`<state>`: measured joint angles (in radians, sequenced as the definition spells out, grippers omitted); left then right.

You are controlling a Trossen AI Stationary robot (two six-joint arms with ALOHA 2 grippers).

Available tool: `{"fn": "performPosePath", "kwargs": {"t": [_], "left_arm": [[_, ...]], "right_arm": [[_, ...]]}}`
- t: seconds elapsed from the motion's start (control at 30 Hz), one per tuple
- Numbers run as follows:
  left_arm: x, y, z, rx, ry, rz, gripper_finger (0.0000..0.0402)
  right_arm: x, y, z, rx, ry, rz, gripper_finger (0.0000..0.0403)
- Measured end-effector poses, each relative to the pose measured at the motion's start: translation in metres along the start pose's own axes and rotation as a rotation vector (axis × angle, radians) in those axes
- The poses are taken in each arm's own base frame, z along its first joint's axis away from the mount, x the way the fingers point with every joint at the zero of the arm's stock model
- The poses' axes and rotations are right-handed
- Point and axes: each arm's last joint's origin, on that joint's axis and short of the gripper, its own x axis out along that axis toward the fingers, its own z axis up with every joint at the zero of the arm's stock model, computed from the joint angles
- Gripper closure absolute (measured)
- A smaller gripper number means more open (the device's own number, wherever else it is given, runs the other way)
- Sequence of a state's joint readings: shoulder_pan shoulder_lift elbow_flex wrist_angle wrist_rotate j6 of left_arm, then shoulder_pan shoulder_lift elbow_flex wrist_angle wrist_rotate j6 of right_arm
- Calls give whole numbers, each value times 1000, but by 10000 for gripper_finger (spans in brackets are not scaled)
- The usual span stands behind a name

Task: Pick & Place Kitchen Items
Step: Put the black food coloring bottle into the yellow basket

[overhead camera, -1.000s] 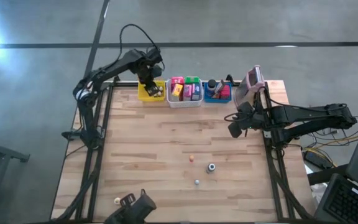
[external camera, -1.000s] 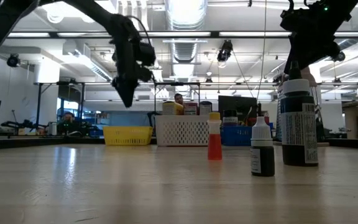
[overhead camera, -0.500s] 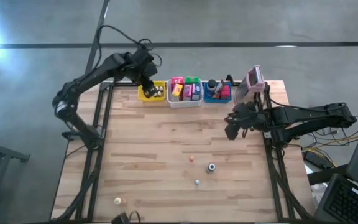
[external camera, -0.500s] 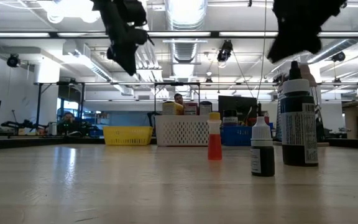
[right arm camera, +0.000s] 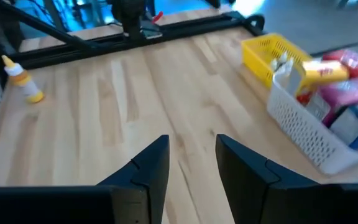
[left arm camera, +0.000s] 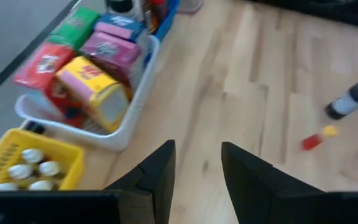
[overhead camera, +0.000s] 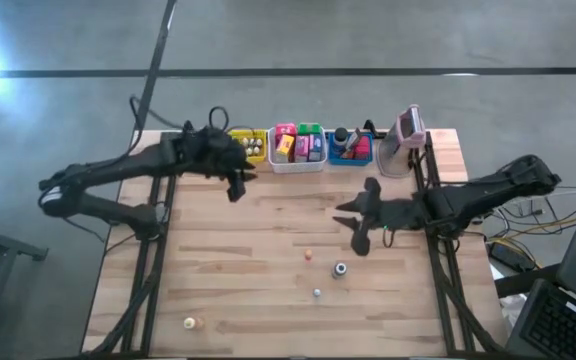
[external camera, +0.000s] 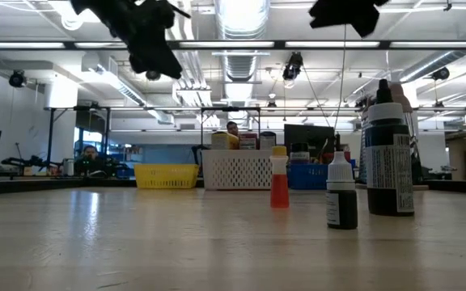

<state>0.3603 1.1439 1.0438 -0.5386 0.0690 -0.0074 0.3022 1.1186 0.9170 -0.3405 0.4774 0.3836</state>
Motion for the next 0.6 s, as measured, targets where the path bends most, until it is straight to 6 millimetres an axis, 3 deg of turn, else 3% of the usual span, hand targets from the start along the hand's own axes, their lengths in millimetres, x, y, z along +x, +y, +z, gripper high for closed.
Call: {"fn": "performPosePath", "kwargs": {"t": [0.23, 0.5, 0.6], "left_arm": [[2, -9, -28, 7, -35, -34, 266], [7, -9, -37, 70, -17, -32, 266], [6, -9, -36, 98, -24, -31, 266]], "right_arm": [[-1, 65, 18, -90, -13, -130, 273], [-3, 145, -18, 111, 102, -232, 280], [-4, 160, -23, 38, 141, -310, 275]]}}
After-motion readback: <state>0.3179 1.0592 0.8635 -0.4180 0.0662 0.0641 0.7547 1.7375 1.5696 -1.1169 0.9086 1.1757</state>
